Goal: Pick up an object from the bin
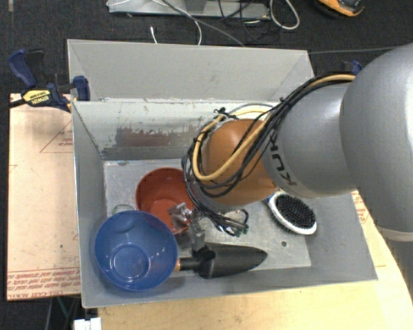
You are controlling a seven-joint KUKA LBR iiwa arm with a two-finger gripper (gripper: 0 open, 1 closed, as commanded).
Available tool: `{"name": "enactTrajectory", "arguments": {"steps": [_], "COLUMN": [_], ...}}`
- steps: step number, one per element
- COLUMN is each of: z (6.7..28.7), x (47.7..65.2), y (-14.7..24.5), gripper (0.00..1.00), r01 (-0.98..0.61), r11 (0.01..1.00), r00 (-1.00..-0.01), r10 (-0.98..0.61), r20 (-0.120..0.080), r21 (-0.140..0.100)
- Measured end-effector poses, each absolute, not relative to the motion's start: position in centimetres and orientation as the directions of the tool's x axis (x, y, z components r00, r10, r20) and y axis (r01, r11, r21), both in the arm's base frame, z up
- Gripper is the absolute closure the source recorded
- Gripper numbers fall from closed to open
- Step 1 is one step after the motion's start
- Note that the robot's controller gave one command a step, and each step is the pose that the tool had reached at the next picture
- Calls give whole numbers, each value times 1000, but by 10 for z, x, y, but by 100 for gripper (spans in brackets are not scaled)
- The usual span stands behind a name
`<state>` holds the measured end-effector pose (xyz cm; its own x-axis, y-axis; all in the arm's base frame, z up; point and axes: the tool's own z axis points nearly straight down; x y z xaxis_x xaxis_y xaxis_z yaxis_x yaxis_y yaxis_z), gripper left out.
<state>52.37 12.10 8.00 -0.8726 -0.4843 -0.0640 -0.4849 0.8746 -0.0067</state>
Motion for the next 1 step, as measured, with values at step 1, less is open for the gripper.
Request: {"name": "enactTrajectory", "arguments": {"steps": [1], "z": [81], "x": [529], "y": [124], "gripper": [100], "r01": [-486], "r11": [874], "r00": [-871], "r10": [-486], "r20": [-78], "r21": [-11]}}
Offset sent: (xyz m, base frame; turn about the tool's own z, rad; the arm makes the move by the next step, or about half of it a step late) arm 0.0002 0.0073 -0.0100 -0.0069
